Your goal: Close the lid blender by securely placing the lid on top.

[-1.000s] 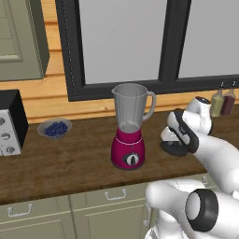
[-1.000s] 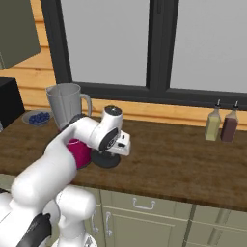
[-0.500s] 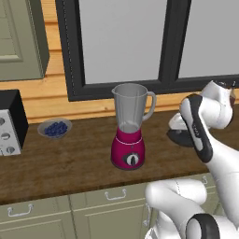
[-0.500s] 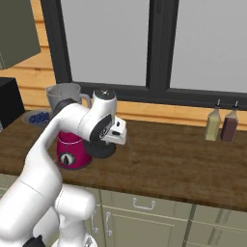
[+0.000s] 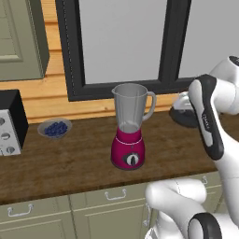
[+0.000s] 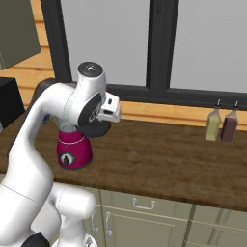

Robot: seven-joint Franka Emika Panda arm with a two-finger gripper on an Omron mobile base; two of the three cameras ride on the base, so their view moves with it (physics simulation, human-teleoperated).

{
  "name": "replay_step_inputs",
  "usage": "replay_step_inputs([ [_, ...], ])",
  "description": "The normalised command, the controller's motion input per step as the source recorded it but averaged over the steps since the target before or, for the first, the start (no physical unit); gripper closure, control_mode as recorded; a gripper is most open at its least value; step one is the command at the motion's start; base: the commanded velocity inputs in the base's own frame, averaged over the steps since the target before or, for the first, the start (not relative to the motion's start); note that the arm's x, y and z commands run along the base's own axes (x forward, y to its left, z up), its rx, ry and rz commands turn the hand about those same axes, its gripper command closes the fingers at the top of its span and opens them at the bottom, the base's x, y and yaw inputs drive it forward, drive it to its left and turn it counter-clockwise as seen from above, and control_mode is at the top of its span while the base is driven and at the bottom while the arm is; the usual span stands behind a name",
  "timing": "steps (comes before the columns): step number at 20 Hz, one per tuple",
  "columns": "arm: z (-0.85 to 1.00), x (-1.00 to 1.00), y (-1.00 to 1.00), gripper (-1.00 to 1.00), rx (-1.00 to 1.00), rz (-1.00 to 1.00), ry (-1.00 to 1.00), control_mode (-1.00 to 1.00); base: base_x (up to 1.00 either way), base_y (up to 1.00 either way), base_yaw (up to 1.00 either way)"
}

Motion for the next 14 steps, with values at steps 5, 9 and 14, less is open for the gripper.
replay_step_inputs([
  [5, 0.84, 0.00, 0.33, 1.00, 0.00, 0.00, -0.13, -1.00, 0.00, 0.00, 0.00],
  [9, 0.51, 0.01, 0.42, 1.00, 0.00, 0.00, -0.03, -1.00, 0.00, 0.00, 0.00],
  [14, 0.46, 0.08, 0.45, 1.00, 0.00, 0.00, 0.00, -1.00, 0.00, 0.00, 0.00],
])
